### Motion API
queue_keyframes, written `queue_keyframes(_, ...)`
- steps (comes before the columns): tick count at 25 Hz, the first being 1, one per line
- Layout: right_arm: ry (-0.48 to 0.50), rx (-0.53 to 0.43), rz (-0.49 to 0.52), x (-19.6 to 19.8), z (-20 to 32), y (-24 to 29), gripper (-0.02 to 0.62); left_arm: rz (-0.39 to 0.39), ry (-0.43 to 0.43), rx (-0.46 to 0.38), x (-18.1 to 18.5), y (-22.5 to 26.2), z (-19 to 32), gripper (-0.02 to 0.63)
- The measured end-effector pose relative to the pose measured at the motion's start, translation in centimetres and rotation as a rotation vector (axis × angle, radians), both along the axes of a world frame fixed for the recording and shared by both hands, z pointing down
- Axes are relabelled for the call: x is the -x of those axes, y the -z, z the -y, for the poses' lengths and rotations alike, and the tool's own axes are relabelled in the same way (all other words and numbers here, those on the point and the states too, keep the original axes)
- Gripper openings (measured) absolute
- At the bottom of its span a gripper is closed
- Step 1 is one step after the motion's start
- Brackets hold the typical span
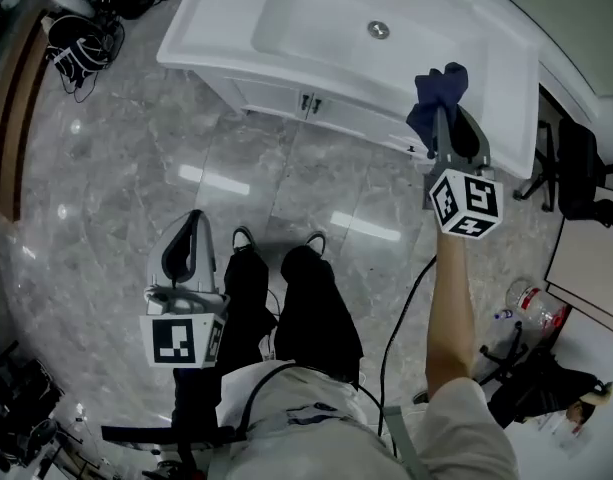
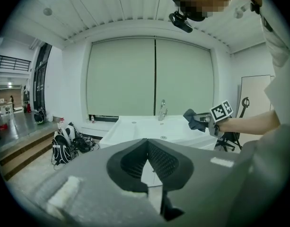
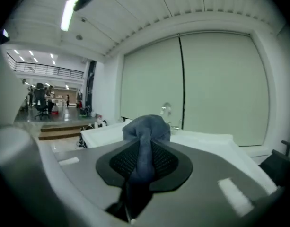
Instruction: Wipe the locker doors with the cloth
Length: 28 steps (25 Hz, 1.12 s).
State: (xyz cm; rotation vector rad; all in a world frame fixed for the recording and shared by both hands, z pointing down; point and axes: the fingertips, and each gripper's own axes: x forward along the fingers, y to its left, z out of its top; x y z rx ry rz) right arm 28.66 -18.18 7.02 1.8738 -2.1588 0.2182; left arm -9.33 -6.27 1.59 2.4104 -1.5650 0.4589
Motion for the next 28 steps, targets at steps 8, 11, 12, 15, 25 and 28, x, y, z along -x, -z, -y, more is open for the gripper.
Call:
queue_keyframes(8,0.366,-0.163,-0.146,28.1,-0.8,-8.0,0.078,-0.052,0.081,-0.044,11.0,-11.0,0.8,0.002)
queue_keyframes(11,0.449,-0.184,-0.22,34.2,1.1,-14.4,0.078,-0.064,0.122,-0.059,14.5,-17.6,0.7,0.002)
queue_keyframes(12,0.467,-0.202,-0.249,35.6,1.9,-16.4,0.078,-0.066,0.136,-0.068,15.5,-19.9,0.7,0.002)
queue_keyframes(15,0.48,-0.273,-0.347,38.7,5.0,-21.5,0.078,-0.069,0.163,-0.107,17.6,-26.0,1.1,0.002)
queue_keyframes(25,0.385,-0.444,-0.607,41.6,13.3,-31.4,0.078,-0.145,0.111,-0.205,17.8,-43.9,3.3,0.002)
queue_keyframes(28,0.377,-0.448,-0.602,41.9,15.3,-33.4,0.078,-0.153,0.093,-0.247,17.9,-47.1,3.7,0.002)
